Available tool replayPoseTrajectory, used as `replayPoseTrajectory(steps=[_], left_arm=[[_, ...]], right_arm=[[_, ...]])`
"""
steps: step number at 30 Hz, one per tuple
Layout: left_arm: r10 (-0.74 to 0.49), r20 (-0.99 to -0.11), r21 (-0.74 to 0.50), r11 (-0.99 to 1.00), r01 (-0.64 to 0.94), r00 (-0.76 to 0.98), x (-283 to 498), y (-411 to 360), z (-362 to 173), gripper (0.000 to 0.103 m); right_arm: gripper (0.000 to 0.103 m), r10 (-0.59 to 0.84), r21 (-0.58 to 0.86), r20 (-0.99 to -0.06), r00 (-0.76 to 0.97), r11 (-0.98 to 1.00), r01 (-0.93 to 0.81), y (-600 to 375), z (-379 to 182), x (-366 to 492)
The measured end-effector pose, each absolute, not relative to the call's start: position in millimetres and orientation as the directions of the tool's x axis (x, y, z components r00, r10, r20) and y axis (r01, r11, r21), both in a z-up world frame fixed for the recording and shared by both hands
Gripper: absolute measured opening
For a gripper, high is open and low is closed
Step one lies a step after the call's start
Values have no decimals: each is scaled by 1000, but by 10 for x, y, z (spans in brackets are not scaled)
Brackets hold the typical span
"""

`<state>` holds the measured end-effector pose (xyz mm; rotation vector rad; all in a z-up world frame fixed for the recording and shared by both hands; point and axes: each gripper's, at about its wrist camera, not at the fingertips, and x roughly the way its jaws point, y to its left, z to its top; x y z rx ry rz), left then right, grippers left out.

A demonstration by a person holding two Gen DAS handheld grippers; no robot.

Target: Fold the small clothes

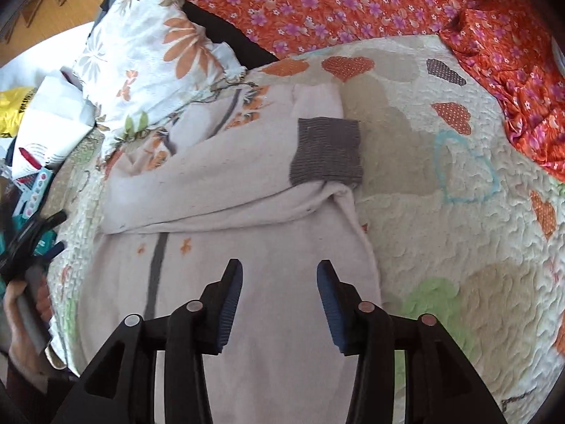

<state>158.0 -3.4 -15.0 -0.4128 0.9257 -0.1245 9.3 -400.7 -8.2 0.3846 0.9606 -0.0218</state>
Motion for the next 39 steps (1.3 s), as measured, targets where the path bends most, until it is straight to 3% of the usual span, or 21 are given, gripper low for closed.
replayPoseTrajectory(steps=[8,10,12,13,28,39], left_arm=[[-310,-839,-285,951,123,447,2018,-649,-582,100],[-260,-864,-210,964,162,431,2025,-825,-621,82],[-330,-852,-273,942,193,407,2023,-900,-557,18],[-347,-846,-301,938,173,406,2013,-890,-525,15],[-345,-828,-399,916,-32,443,1893,-485,-558,14],[-290,-833,-384,916,-116,471,1827,-339,-559,14]], right_arm=[[48,153,282,-791,593,950,131,-3839,-79,245],[48,168,286,-804,571,950,124,-3833,-128,246],[48,163,282,-808,566,951,128,-3850,-150,246],[48,154,275,-808,568,952,134,-3862,-149,246],[48,125,284,-801,586,940,187,-4012,-83,161],[48,142,297,-808,572,937,186,-3988,-132,139]])
